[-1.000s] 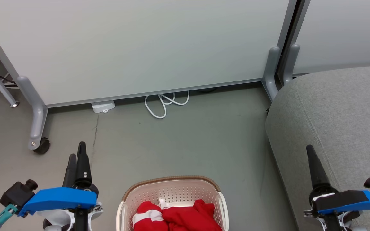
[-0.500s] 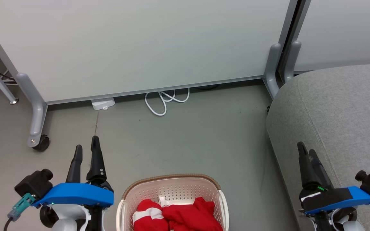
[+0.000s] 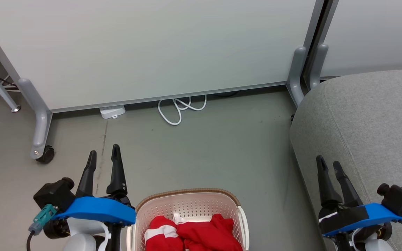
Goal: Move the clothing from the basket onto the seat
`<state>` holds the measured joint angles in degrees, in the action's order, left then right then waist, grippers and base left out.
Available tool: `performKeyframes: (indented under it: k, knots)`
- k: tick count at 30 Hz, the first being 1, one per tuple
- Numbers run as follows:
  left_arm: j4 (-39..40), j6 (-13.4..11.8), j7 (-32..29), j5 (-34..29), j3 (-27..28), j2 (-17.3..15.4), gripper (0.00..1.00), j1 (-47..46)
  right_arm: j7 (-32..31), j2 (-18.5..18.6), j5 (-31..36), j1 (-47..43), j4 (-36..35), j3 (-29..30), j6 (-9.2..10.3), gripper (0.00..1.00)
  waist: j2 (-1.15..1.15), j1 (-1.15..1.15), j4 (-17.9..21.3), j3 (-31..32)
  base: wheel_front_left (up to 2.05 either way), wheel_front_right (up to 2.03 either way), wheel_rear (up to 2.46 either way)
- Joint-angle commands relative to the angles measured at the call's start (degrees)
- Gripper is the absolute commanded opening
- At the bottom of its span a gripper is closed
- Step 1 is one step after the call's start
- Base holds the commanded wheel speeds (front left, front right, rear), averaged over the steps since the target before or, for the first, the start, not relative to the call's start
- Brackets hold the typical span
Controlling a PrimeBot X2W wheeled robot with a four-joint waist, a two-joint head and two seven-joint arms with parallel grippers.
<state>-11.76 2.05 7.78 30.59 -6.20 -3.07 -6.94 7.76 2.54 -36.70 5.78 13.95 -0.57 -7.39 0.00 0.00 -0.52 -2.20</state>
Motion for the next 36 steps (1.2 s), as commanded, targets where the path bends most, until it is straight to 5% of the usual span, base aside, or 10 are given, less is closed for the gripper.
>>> performKeyframes:
  k: [1,36]
  knots:
    - [0.3,-0.3,0.7,-2.0,-0.5,-0.5,1.00,-1.4,0.7,0.4,2.1,1.5,-0.3,-0.3,-0.10,1.00,0.00,0.00,0.0,0.0,0.00,0.00,0.00]
    - [-1.4,0.4,5.1,-19.9,-5.6,-1.1,1.00,-1.9,5.2,0.5,20.3,1.6,1.4,-2.0,-0.14,1.00,0.00,0.00,-0.5,-0.6,0.00,0.00,0.00]
